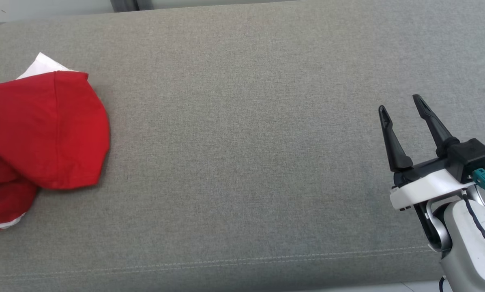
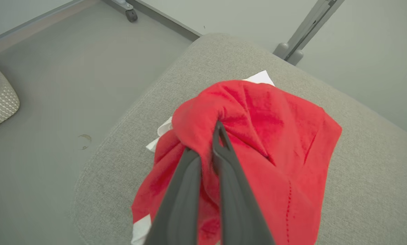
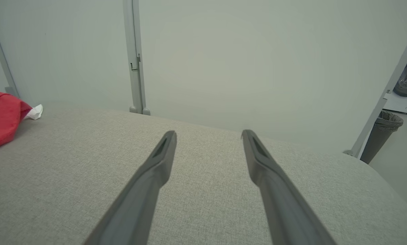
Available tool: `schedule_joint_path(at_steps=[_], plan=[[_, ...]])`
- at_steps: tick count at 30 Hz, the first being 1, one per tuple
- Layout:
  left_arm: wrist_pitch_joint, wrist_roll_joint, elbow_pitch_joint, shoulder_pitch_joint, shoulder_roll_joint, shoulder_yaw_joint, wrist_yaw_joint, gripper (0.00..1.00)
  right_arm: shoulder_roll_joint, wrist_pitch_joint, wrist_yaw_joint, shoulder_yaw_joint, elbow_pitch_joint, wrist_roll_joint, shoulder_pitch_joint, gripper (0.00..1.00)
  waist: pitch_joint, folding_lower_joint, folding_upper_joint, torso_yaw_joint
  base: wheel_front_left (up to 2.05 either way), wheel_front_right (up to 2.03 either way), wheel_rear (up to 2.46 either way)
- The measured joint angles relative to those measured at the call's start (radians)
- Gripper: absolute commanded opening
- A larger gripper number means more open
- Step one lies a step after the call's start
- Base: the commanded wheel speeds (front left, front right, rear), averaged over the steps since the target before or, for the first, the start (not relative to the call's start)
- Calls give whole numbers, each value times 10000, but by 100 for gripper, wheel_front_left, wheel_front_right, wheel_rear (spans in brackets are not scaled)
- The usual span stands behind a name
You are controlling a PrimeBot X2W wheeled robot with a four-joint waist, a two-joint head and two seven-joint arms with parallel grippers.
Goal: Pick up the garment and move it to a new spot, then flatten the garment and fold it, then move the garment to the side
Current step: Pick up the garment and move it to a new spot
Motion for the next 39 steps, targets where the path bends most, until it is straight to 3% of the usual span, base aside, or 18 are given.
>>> schedule_joint_path(at_steps=[1,4,5,7,8,17,24,27,28,31,39], plan=[[-96,13,105,100,2,75,2,0,0,0,0,4,-8,-44,-1,100,18,0,0,17,0,0,0],[-353,54,431,326,-29,207,4,32,4,0,2,44,-6,-117,-2,100,78,0,0,64,0,0,0],[-405,58,504,389,-77,215,6,45,10,0,8,65,-6,-117,-3,100,87,0,0,75,0,0,0],[-518,58,570,473,-207,213,8,97,15,0,10,84,-6,-117,-3,100,97,0,0,94,0,0,0],[-556,59,573,488,-257,199,8,100,13,0,10,82,-2,-117,-3,100,100,0,0,104,0,0,0],[-988,1018,236,703,274,-232,4,100,69,0,10,61,10,-115,-2,100,65,0,0,190,0,0,0],[-1490,1294,-788,645,631,-267,-155,100,115,0,6,38,-4,-115,0,100,128,0,0,258,0,0,0],[-1503,1108,-1283,519,291,-468,-479,100,159,0,6,44,-19,-115,0,100,202,-1,0,283,0,0,0],[-1475,1041,-1377,520,-79,-715,-642,100,186,0,6,65,-15,-115,-1,100,253,0,0,292,0,0,0],[-1250,890,-1538,631,-612,-1095,-688,100,242,0,15,140,-13,-115,-5,100,292,0,0,283,0,0,0],[-963,794,-1179,1371,-1034,-1478,-717,100,403,0,102,255,4,-115,-26,100,396,0,0,30,0,0,0]])
